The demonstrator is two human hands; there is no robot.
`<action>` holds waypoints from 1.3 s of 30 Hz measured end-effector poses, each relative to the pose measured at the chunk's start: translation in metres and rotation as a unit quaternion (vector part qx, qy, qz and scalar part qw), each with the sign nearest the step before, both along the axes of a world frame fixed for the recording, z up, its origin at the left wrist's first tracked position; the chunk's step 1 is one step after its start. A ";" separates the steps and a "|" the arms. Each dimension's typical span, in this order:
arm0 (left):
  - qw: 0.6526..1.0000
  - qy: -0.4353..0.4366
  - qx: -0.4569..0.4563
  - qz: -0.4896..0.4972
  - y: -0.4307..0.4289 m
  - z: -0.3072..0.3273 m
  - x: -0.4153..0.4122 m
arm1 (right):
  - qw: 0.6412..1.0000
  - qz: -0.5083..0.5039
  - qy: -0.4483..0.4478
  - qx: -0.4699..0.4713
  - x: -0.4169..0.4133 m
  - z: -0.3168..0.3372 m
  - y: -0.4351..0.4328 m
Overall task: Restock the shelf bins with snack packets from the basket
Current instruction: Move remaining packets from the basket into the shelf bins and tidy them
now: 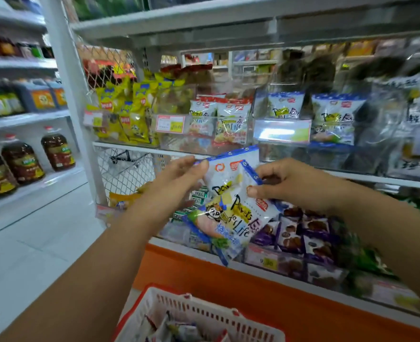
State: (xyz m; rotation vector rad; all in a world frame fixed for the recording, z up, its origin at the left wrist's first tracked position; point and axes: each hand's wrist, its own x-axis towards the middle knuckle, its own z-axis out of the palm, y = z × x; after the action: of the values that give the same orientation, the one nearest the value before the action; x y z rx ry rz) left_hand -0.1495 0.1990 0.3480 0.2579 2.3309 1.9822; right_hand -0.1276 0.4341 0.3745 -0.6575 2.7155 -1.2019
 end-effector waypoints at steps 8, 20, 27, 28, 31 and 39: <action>0.979 -0.063 0.016 -0.195 0.034 0.004 0.009 | 0.989 -0.085 -0.033 -0.114 0.013 0.016 0.021; 0.969 -0.060 0.148 -0.190 0.075 0.021 0.000 | 0.951 -0.155 -0.055 -0.260 0.025 0.033 0.033; 0.965 -0.088 0.132 -0.208 0.103 0.067 -0.022 | 0.944 -0.194 -0.044 -0.263 0.012 0.064 0.060; 0.968 -0.093 0.126 -0.196 0.108 0.076 -0.028 | 0.943 -0.197 -0.048 -0.264 0.007 0.071 0.065; 0.976 -0.086 0.094 -0.177 0.125 0.104 -0.051 | 0.940 -0.206 -0.056 -0.264 -0.007 0.098 0.078; 0.990 -0.034 0.017 -0.135 0.182 0.154 -0.103 | 0.946 -0.226 -0.027 -0.233 -0.056 0.154 0.130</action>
State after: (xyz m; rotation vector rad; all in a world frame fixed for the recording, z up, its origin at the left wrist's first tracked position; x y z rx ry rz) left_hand -0.2521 0.3806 0.5019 0.4713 2.0940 1.8712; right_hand -0.1839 0.5639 0.5289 -0.0129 2.6245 -1.9639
